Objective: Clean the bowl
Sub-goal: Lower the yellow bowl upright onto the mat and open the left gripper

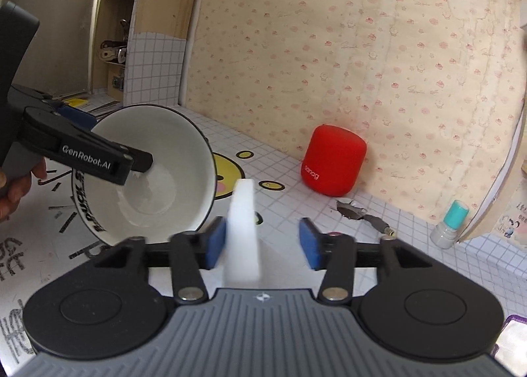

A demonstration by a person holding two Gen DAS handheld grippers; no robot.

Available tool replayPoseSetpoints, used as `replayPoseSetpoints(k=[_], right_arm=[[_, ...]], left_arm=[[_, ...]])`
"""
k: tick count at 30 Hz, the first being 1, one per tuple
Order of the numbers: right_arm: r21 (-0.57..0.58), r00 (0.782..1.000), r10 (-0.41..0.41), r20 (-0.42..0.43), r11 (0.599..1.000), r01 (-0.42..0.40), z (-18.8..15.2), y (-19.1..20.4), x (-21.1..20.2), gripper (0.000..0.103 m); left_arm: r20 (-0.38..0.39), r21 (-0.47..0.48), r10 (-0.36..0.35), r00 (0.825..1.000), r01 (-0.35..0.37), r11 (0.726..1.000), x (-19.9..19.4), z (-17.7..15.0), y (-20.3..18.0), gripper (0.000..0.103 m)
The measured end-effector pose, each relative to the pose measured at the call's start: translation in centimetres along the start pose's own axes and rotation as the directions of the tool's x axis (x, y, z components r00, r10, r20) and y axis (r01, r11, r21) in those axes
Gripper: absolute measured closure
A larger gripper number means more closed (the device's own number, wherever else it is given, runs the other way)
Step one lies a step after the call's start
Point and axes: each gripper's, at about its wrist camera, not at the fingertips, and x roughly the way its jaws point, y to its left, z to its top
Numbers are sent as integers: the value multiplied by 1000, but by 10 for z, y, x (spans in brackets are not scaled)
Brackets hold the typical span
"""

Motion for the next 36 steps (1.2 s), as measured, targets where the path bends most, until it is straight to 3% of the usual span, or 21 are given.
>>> replayPoseSetpoints(k=[17, 23, 27, 36], right_arm=[[1, 1000, 30, 2, 1000, -30, 7, 5, 22, 50], [14, 1000, 27, 5, 1000, -27, 7, 4, 22, 43], [46, 999, 20, 37, 999, -21, 9, 1, 16, 19], [145, 999, -18, 45, 989, 11, 10, -3, -1, 17]], left_arm=[[-23, 1, 1, 1000, -1, 1000, 26, 2, 0, 1], [25, 23, -3, 1000, 2, 1000, 15, 5, -5, 1], [50, 27, 14, 999, -16, 1000, 3, 6, -7, 1], [35, 11, 74, 997, -74, 997, -24, -3, -10, 1]])
